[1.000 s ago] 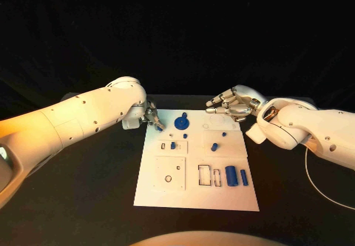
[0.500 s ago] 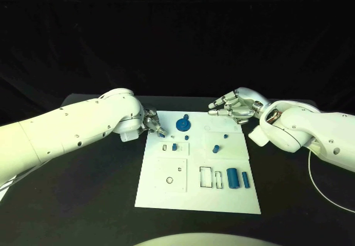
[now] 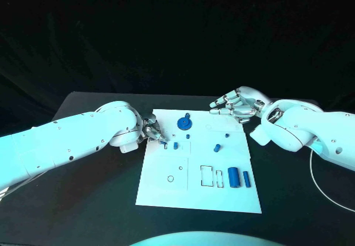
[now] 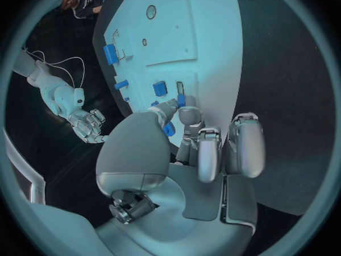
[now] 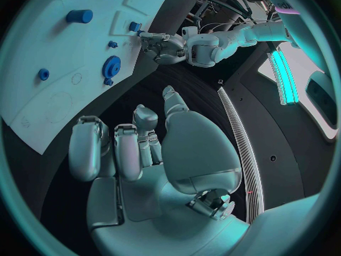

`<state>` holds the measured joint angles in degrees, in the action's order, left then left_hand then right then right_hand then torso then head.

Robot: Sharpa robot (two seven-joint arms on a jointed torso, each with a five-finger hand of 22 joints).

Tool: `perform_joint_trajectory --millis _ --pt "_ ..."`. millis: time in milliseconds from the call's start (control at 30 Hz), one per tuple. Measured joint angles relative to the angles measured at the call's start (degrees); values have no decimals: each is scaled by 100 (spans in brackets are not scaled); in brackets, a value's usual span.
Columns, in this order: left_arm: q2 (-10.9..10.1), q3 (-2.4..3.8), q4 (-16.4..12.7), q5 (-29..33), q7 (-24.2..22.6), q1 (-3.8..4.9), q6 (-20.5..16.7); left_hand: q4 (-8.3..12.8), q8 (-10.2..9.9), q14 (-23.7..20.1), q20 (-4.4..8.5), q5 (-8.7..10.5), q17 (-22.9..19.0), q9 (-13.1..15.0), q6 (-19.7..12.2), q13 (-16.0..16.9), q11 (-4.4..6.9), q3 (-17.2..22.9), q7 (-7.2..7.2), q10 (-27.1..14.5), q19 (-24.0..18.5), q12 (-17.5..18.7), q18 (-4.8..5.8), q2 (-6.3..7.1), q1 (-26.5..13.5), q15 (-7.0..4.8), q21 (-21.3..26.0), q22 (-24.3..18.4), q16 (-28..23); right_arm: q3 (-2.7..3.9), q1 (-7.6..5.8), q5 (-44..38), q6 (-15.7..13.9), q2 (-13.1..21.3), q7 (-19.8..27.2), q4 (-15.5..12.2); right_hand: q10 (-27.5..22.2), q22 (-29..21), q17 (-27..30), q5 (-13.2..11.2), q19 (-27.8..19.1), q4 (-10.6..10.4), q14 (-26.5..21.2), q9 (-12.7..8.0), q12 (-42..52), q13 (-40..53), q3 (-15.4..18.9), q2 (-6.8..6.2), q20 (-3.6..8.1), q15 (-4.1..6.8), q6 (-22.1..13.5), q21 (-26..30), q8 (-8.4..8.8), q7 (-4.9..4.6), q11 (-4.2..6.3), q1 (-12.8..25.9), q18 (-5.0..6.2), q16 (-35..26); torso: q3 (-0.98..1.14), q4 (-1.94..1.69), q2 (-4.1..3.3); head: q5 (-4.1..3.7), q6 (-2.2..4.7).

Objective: Assemble the parts on the task board

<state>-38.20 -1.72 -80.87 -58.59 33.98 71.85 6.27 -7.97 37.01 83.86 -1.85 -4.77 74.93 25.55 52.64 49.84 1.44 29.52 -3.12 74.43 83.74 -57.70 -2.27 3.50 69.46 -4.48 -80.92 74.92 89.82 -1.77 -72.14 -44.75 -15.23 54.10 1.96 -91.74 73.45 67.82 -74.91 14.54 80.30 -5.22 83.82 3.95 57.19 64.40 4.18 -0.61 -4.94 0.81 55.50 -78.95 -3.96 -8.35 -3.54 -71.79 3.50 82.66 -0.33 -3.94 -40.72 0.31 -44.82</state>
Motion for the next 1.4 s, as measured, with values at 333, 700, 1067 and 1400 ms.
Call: perform_joint_trajectory --millis 333,700,1067,1400 --pt "-64 2 -139 -101 -29 -25 66 66 39 0 0 -29 -1 7 19 13 16 65 18 17 0 -43 0 44 -44 0 0 0 0 -2 0 2 12 -22 0 14 0 0 1 32 0 0 0 0 0 0 32 0 0 0 0 0 0 0 0 0 0 0 3 9 -8 -2 -38" --pt "-67 2 -190 -177 10 -34 256 56 41 0 0 -29 -2 44 19 8 20 87 18 20 0 -43 0 60 -60 0 0 -1 0 -3 2 3 21 -27 0 17 0 0 1 32 0 0 0 -1 0 0 32 0 0 0 0 0 0 0 0 0 0 0 12 8 -4 -6 -62" --pt "-14 15 -215 -317 196 -27 314 56 73 0 0 -52 -2 30 21 8 19 87 18 20 0 -43 0 97 -97 0 -29 -1 0 -3 2 3 24 -23 0 13 0 0 -4 31 0 0 0 -2 0 0 32 0 0 0 0 0 0 0 0 0 0 0 13 8 -3 2 -75" --pt "15 22 -232 -382 304 -23 337 54 80 0 0 -52 -2 29 41 1 23 117 37 64 0 -43 0 97 -97 0 -29 -1 0 -4 2 3 25 -20 1 10 0 0 -3 67 0 0 0 -2 0 0 32 0 0 0 0 0 0 0 0 0 0 0 13 8 -4 5 -94"
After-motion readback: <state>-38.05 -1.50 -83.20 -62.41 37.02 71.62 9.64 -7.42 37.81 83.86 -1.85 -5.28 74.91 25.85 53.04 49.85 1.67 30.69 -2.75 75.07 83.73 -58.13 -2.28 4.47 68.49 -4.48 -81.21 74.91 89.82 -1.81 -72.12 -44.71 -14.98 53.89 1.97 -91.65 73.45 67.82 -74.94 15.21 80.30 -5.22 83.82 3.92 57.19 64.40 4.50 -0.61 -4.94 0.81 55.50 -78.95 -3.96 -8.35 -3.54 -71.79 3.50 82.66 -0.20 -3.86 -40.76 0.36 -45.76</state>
